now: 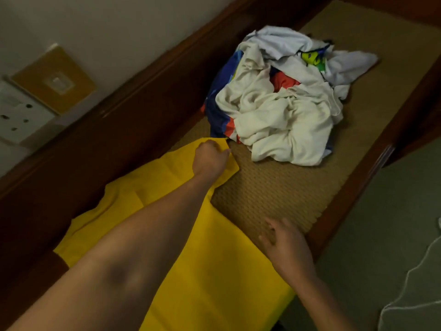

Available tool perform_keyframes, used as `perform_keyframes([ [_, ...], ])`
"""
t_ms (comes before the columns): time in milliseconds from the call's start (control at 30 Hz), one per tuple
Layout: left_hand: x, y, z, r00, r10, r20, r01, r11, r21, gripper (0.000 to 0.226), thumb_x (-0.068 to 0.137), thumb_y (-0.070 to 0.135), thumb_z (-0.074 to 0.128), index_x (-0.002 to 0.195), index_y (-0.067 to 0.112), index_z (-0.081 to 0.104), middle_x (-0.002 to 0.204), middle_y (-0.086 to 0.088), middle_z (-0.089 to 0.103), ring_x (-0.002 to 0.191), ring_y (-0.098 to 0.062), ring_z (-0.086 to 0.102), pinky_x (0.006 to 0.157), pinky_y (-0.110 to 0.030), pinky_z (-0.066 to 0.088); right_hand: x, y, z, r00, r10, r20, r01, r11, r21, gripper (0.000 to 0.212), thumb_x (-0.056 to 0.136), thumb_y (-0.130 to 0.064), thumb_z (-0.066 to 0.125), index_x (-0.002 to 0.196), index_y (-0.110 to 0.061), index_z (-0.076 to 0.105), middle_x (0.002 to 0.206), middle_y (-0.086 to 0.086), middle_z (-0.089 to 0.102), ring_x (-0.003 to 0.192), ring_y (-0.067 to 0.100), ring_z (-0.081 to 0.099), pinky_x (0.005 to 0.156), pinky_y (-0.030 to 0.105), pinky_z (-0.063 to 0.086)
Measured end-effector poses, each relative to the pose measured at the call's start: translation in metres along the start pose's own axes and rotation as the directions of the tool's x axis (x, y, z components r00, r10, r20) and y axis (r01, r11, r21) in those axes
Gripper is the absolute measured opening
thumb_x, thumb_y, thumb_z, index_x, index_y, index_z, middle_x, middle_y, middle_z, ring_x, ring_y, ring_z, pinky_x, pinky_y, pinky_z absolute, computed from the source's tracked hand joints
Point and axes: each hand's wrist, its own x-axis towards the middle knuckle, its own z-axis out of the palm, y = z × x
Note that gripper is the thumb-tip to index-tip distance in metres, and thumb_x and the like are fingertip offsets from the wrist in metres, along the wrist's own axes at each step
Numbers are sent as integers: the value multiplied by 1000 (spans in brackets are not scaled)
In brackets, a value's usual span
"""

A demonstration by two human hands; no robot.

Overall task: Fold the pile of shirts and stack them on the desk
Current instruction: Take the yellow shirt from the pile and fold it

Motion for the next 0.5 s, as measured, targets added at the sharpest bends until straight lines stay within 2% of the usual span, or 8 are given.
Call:
perform_keyframes([
  [67, 15, 9, 12, 999, -48, -23, 48, 999, 6, 57, 82, 55, 74, 107, 5, 67, 110, -16, 68, 100, -33, 65, 71, -37, 47, -13, 8, 0, 1000, 19, -15, -20, 999, -39, 51, 95, -38, 66, 143, -25, 54, 128, -5, 55, 119, 13, 51, 99, 37, 49],
  [133, 24, 12, 22, 995, -84, -45, 87, 995, 52, 60, 78, 58, 73, 105, 5, 66, 107, -17, 66, 94, -34, 64, 68, -38, 46, -21, 15, 1, 999, 11, -38, -14, 998, -60, 51, 93, -41, 68, 140, -25, 58, 128, -7, 55, 122, 13, 50, 100, 37, 49],
  [233, 29, 11, 30, 991, -108, -75, 113, 991, 64, 38, 82, 31, 70, 108, 4, 66, 115, -19, 63, 103, -37, 62, 83, -44, 55, -28, 18, 5, 999, -3, -39, -2, 995, -104, 53, 86, -46, 74, 134, -26, 64, 119, -10, 56, 117, 14, 52, 95, 36, 51],
  [300, 29, 10, 30, 989, -118, -93, 123, 992, 41, 29, 81, 22, 69, 103, 2, 67, 111, -19, 66, 99, -37, 65, 79, -43, 56, -31, 18, 9, 998, -29, -47, 21, 988, -150, 48, 82, -49, 77, 125, -28, 69, 107, -11, 56, 108, 13, 56, 87, 35, 52],
  [400, 28, 10, 22, 981, -170, -96, 162, 983, -80, 26, 85, 18, 71, 102, -1, 69, 109, -20, 70, 98, -38, 67, 69, -36, 46, -36, 12, 14, 998, -63, -23, 58, 987, -151, 35, 84, -53, 73, 111, -32, 70, 104, -13, 51, 106, 12, 54, 86, 35, 46],
  [500, 26, 5, 9, 971, -210, -117, 184, 962, -203, 20, 90, 9, 62, 102, -5, 68, 111, -22, 69, 103, -40, 65, 71, -36, 43, -43, 7, 17, 998, -58, 40, 64, 984, -167, 30, 83, -62, 67, 101, -37, 65, 102, -15, 46, 103, 10, 50, 84, 35, 41],
])
